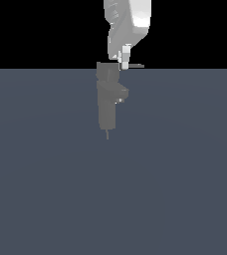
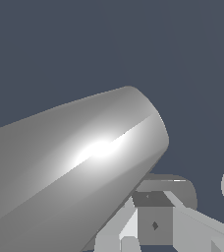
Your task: Turn on the faucet by rotating a designated handle.
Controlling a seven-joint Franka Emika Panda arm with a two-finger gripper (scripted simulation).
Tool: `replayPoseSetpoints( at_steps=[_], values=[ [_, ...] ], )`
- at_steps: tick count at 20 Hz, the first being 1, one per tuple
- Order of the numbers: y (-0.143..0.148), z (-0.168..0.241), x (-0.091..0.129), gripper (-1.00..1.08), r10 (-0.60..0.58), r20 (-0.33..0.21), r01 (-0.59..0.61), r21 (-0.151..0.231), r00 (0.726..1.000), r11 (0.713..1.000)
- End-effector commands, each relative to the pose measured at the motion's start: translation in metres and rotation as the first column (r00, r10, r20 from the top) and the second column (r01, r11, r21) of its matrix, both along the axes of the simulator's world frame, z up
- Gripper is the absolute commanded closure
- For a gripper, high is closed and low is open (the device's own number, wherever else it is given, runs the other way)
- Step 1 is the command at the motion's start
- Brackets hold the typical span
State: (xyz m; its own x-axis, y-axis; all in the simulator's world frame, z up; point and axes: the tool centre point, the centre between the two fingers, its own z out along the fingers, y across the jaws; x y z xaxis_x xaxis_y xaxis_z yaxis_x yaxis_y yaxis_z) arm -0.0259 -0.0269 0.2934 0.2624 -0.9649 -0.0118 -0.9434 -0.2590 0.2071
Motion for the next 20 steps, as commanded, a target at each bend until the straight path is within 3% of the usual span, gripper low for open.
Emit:
replayPoseSetpoints(
  at_steps=[1, 20],
  values=[
    [-0.006, -0.001, 0.006, 1.08, -0.004, 0.002, 0.004, -0.001, 1.0, 1.0],
    [-0.042, -0.006, 0.047, 1.08, -0.019, 0.008, 0.019, -0.003, 1.0, 1.0]
  ],
)
